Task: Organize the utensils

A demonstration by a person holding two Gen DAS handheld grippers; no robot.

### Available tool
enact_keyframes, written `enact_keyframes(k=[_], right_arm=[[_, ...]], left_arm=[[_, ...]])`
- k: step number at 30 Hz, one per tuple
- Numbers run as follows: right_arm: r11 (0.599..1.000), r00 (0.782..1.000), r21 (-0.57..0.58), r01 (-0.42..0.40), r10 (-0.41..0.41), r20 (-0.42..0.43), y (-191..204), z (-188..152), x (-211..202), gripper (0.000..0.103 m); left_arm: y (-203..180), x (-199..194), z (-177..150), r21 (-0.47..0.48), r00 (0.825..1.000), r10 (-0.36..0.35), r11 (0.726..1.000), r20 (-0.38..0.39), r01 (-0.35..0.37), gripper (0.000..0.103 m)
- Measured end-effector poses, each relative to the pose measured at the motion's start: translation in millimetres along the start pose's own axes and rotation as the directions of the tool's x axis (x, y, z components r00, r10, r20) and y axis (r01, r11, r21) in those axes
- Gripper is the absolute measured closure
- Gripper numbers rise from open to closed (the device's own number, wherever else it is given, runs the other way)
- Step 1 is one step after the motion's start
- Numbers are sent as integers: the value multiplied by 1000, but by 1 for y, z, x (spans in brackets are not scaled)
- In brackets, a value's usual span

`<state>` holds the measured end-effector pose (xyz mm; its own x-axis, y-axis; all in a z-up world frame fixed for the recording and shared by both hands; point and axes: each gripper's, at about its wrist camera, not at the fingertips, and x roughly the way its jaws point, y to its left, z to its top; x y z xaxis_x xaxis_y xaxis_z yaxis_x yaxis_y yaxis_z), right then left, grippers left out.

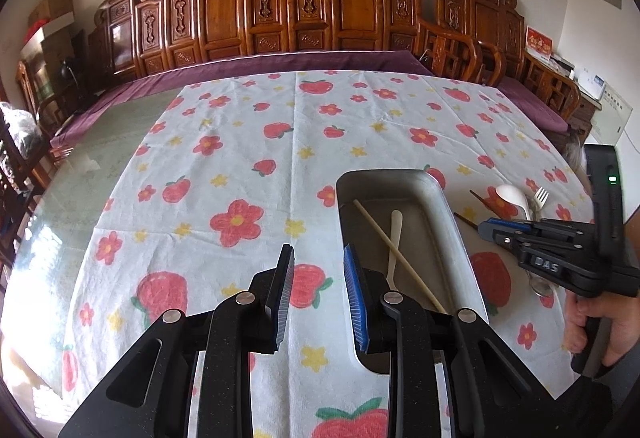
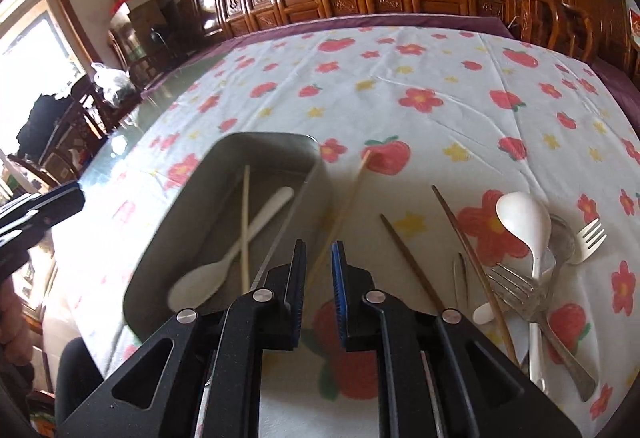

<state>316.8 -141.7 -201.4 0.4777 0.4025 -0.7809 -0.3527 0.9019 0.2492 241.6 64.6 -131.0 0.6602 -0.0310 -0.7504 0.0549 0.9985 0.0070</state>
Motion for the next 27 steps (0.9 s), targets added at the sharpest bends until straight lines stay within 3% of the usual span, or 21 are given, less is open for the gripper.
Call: enact_keyframes(k=[2,12,24,27], right_arm=[[1000,1000,3,5,-5,-4,-5,5,9,79],[1000,997,4,-2,2,-79,-21,30,58,78],[1000,988,-3,-27,27,-150,-18,39,76,78],[998,988,-54,9,-17,-153,-13,40,78,80]], left_arm=[[-1,-2,0,3,1000,-2,1000,4,2,79],[-2,-4,6,15,1000,-11,1000,27,11,73],[-1,-5,7,19,999,-20,1000,33,20,73],[-1,-5,7,20,999,-20,1000,35,19,73]])
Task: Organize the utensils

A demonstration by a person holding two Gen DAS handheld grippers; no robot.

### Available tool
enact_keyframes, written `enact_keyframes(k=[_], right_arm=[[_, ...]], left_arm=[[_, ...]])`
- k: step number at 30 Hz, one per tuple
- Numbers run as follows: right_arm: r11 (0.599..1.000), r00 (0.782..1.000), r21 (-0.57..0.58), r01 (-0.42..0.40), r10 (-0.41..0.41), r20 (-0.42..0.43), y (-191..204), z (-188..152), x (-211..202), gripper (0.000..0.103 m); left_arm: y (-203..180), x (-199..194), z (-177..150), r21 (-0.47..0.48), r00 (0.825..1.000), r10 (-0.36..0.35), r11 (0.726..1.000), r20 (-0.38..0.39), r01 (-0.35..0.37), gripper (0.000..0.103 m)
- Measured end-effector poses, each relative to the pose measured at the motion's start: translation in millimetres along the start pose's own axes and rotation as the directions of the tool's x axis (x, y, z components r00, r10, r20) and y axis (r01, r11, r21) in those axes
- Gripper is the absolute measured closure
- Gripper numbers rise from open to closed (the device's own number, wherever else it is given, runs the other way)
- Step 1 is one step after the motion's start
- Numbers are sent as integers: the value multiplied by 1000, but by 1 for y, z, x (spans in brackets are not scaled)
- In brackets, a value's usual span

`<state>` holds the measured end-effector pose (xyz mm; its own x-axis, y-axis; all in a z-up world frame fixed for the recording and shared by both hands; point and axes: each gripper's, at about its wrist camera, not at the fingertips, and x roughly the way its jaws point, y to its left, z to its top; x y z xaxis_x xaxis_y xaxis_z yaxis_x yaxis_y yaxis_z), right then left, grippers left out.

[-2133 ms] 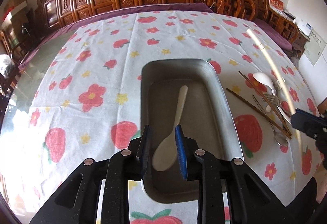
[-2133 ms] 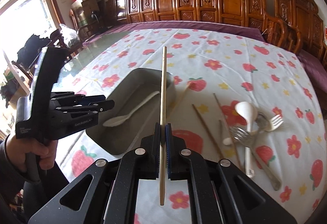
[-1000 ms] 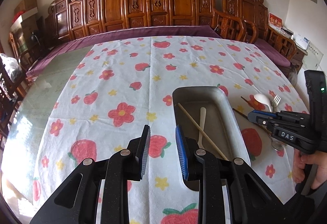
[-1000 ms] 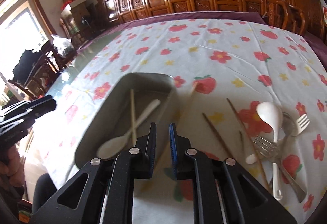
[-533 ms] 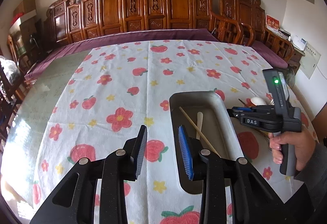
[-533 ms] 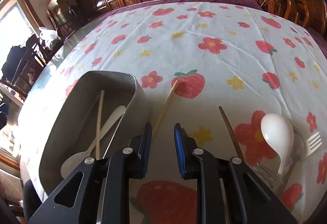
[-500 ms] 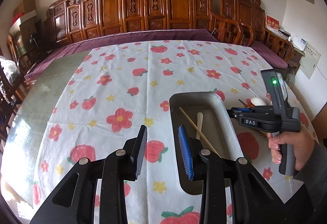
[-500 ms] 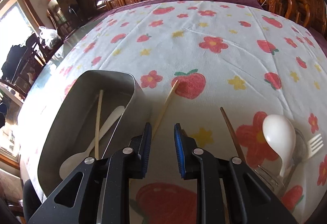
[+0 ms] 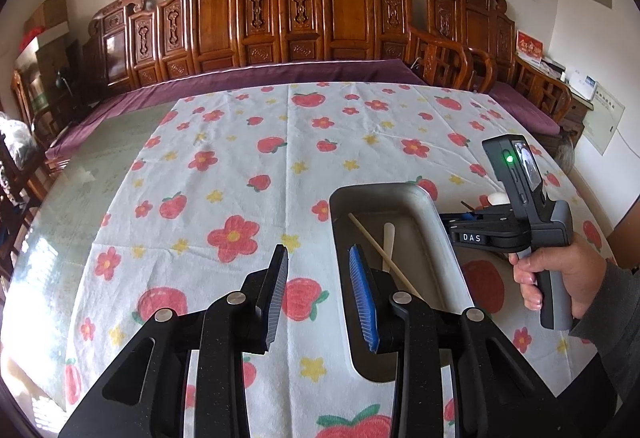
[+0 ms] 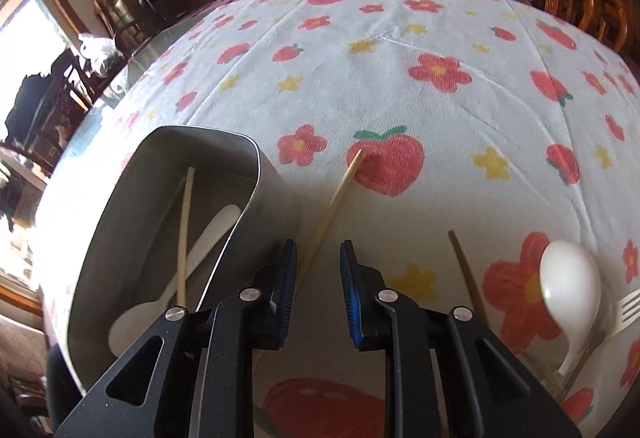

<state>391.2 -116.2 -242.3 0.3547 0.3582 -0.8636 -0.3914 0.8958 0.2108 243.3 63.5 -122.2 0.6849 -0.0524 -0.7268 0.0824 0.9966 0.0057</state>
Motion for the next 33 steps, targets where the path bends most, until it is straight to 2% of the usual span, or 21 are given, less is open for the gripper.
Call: enact_keyframes(k=[10,12,18,19,25,30,31,33], right_arm=[[994,996,-84,75,-79,-43,10,0,1,83],[995,996,-79,66,-71,-50,10,0,0,93],[996,995,-29,90,-91,-48,7,-7,-6,99],[995,995,-23,92,-93,-39,6,-9,-10,103],[996,996,-3,88,-88,-9,1,-17,-30,103],[995,996,-37,87,-88,-5,10,-30,-36,102],[994,996,-49,93,-94,-2,12,-34,-37,101],[993,995,-75,94,-95,-12,17,-44,-36,88]], left_arm=[[3,-8,0,-4,1000,3,1000,5,-3,73],[3,-8,0,-3,1000,2,1000,5,-2,73],[-6,-11,-1,7,1000,-6,1000,6,6,73],[-8,-11,-1,10,1000,-7,1000,6,7,73],[-23,-11,0,25,1000,-20,999,5,20,73],[-36,-13,-2,41,999,-35,999,7,35,73],[-36,-14,-3,41,999,-36,998,7,36,73],[-36,-15,-4,40,999,-39,998,7,39,73]])
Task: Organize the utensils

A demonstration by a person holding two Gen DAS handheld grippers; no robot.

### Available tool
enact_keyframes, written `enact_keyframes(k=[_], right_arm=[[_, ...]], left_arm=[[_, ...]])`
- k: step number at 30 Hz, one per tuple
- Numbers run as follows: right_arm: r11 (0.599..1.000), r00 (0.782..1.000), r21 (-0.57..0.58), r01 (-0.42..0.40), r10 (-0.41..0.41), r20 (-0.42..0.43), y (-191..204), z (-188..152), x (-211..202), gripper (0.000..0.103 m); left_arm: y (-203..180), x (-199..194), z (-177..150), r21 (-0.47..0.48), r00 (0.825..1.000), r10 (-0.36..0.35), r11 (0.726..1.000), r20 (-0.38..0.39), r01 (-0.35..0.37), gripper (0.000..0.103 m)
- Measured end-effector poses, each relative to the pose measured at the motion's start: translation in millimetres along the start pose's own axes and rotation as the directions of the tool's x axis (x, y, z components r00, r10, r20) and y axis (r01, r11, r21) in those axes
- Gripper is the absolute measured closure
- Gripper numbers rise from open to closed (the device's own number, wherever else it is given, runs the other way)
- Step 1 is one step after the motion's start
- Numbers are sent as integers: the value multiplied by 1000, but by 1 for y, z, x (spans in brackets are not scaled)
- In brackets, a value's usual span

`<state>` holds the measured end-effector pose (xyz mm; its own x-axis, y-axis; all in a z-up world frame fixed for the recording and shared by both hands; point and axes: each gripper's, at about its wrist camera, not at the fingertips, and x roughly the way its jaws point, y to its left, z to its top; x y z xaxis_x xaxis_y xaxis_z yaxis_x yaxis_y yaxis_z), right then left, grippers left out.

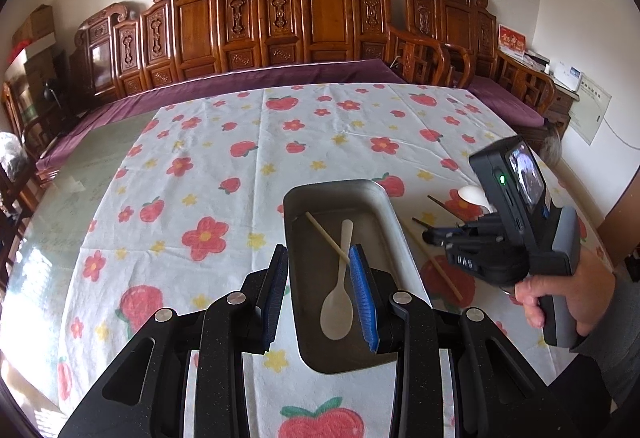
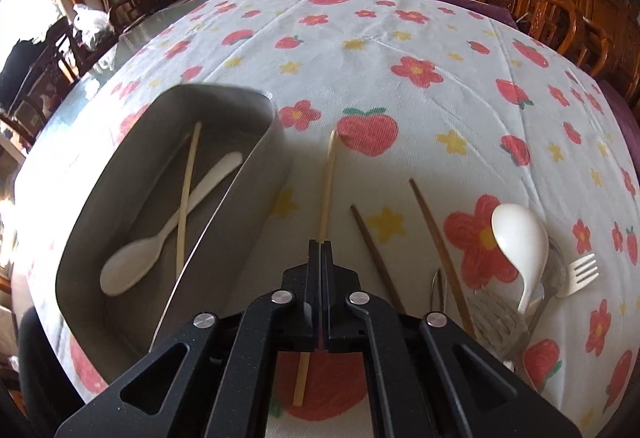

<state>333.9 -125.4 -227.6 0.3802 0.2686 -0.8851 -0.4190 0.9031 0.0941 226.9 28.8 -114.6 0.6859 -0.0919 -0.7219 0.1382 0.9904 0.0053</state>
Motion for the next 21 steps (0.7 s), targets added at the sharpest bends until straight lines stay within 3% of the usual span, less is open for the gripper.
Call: enact_keyframes(k=[1,4,6,8,14,21], right_arm=[[1000,1000,-10,11,-11,-4,2,-3,2,81],[999,999,-34,28,-29,-24,7,-12,9,80],[994,997,-78,75,-76,-11,13,-15,8,94],[996,998,-67,66,-67,-15,11,-16,5,97],[999,995,11,31,-32,99,-23,-30,-60,97],[995,985,85,58,-71,156,-78,-71,-123,97]], left_arm=[[0,-1,-1,3,1000,0,1000,-1,0,73],[-2,-2,-3,7,1000,3,1000,-3,-3,73],[-1,-2,-3,4,1000,4,1000,-2,-4,73],[-1,-2,-3,1,1000,8,1000,-2,-8,73],[-18,5,-5,0,1000,-21,1000,-19,21,73],[-75,23,-7,40,995,-90,995,-47,92,72]])
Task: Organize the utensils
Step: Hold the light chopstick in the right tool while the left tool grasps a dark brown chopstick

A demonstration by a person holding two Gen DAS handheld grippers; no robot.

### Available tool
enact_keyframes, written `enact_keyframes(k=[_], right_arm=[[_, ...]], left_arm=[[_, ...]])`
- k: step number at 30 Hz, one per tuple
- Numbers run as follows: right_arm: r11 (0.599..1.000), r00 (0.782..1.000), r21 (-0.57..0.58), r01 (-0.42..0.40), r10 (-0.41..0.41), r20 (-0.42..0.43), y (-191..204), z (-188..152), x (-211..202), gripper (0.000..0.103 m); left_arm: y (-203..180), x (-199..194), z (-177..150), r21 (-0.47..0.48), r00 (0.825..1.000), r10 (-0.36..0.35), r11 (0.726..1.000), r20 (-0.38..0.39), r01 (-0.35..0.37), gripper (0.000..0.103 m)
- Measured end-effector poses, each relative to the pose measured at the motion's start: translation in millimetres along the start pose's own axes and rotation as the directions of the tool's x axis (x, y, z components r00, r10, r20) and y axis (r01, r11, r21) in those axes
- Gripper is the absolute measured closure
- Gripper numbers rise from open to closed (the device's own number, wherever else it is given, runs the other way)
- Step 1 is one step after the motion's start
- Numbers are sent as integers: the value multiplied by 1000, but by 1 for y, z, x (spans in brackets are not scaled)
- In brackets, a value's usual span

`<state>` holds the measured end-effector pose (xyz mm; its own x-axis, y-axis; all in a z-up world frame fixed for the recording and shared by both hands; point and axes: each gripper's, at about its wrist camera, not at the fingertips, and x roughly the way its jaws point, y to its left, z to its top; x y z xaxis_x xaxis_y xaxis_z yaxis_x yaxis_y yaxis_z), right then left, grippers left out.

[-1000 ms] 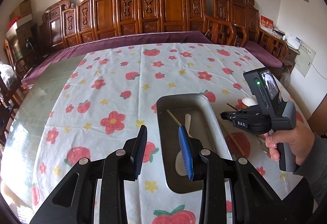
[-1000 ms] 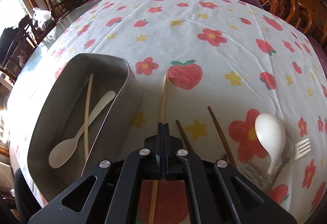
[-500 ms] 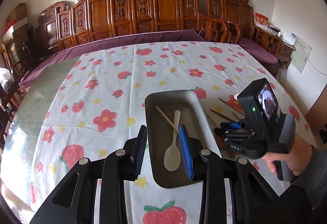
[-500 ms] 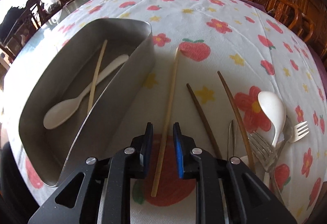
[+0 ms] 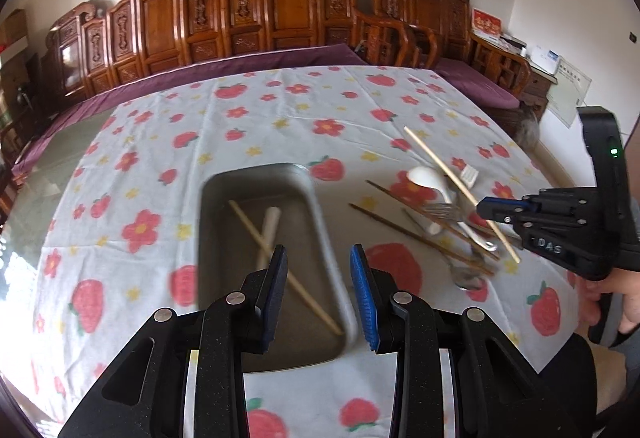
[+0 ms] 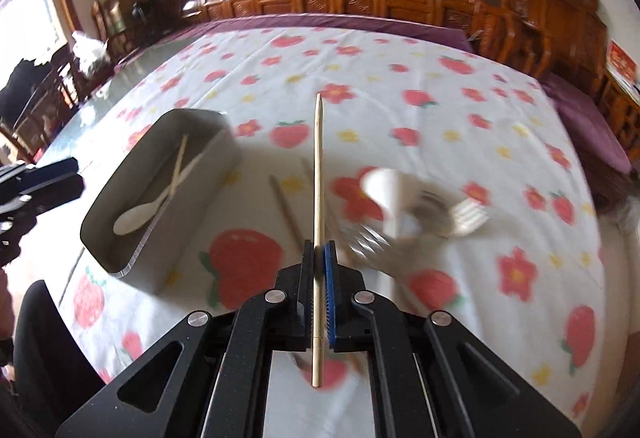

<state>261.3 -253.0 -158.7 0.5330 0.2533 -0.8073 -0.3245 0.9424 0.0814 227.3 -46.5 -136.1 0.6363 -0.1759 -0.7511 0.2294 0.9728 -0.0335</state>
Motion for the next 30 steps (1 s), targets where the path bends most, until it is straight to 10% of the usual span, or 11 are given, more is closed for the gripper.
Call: enact_keyframes(k=[30], right_arm=[[987,1000,159,-12,7,28,-79,-54,-31,97]], left_arm=[[-97,155,8,-181,958,-55,984,-283,3,71]])
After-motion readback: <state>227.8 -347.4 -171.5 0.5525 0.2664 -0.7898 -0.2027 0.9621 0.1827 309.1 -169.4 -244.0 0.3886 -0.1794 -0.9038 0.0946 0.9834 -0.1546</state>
